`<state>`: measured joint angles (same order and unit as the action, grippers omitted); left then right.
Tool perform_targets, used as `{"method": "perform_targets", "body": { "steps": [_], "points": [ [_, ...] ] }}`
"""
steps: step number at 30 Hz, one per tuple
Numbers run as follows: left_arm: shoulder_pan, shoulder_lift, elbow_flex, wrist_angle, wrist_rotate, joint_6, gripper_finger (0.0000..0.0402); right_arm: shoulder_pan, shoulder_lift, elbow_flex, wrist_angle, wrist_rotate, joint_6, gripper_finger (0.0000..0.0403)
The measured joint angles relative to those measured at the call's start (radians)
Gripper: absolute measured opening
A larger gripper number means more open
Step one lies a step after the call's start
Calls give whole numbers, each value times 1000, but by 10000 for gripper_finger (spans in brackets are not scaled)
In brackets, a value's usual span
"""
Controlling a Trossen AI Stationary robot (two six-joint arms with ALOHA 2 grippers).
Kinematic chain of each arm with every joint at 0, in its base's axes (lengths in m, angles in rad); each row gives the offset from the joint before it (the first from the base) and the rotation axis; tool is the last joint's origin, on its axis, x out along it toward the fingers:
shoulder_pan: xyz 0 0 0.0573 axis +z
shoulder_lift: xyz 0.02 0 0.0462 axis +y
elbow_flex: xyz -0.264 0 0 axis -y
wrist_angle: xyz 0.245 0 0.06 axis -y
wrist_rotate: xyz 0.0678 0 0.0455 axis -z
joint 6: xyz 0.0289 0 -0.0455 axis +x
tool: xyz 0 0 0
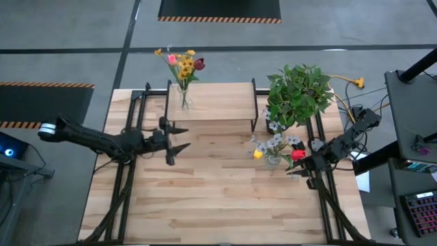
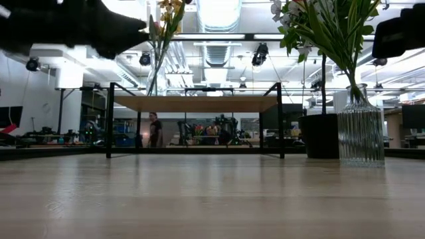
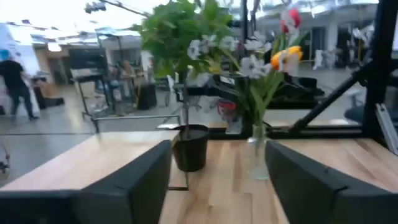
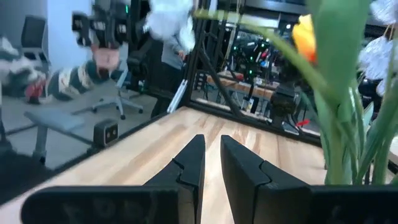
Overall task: Pick and place flowers into a vace then onto a shelf
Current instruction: Put the transparent vase with flowers on the shelf
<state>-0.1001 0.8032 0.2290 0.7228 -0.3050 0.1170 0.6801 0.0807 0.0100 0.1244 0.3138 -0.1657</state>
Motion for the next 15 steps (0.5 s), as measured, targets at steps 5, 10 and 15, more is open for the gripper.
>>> {"method": "perform_targets", "body": {
  "steps": [5, 10, 15],
  "points": [
    [5, -74, -103, 49, 25, 2, 169, 3, 0, 0, 46, 0, -15, 45],
    [5, -165, -155, 18, 47, 22, 100, 3, 0, 0, 20, 29, 1, 71],
    [5, -264, -219, -30, 48, 6, 45, 3, -1, 0, -35, 37, 49, 117]
  ]
}}
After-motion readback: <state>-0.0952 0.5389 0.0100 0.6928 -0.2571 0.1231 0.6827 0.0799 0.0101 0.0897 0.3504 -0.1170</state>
